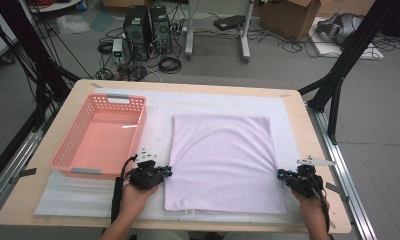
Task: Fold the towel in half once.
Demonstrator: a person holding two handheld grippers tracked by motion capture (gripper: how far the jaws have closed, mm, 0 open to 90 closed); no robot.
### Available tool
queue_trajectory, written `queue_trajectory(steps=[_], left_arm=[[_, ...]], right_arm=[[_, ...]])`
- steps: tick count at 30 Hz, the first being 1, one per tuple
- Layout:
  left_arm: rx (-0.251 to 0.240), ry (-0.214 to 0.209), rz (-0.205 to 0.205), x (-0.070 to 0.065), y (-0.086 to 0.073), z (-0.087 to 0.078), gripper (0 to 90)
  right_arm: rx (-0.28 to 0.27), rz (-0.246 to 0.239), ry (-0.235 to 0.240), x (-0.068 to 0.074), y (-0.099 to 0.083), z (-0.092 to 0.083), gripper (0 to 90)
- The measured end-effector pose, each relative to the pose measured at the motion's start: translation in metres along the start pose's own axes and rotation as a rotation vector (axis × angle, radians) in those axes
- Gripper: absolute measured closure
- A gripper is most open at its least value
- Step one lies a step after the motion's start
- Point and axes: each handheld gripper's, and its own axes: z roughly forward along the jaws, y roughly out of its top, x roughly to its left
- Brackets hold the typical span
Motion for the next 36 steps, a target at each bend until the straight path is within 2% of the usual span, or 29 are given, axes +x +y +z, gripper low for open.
queue_trajectory(steps=[2, 4, 7, 11, 15, 19, 21, 23, 29, 31, 36], left_arm=[[-0.005, -0.004, -0.005, 0.002, 0.002, 0.002, 70.8], [-0.040, -0.012, 0.001, 0.003, 0.005, 0.003, 55.9], [-0.081, -0.030, 0.014, 0.005, 0.011, 0.004, 46.6], [-0.124, -0.051, 0.042, 0.006, 0.015, 0.003, 38.9], [-0.163, -0.071, 0.058, 0.008, 0.017, 0.000, 36.9], [-0.194, -0.089, 0.071, 0.008, 0.018, -0.002, 29.3], [-0.196, -0.081, 0.080, 0.006, 0.019, -0.003, 27.0], [-0.203, -0.091, 0.078, 0.006, 0.019, -0.003, 22.8], [-0.198, -0.105, 0.094, 0.006, 0.019, -0.003, 23.7], [-0.200, -0.107, 0.092, 0.007, 0.018, -0.003, 26.7], [-0.208, -0.107, 0.085, 0.008, 0.019, -0.003, 26.9]], right_arm=[[-0.028, -0.003, 0.001, 0.000, -0.001, -0.002, 67.9], [-0.068, -0.015, -0.006, 0.000, -0.002, -0.005, 57.5], [-0.127, -0.045, -0.006, -0.001, -0.002, -0.009, 47.3], [-0.200, -0.094, 0.010, 0.001, 0.000, -0.014, 38.7], [-0.245, -0.131, 0.014, 0.003, 0.002, -0.017, 30.2], [-0.267, -0.136, 0.014, 0.005, 0.003, -0.019, 24.8], [-0.277, -0.145, 0.012, 0.006, 0.004, -0.020, 22.5], [-0.286, -0.149, 0.005, 0.007, 0.004, -0.022, 20.8], [-0.295, -0.148, 0.017, 0.007, 0.004, -0.023, 20.8], [-0.296, -0.158, 0.020, 0.007, 0.004, -0.022, 20.8], [-0.291, -0.156, 0.028, 0.008, 0.005, -0.021, 20.8]])
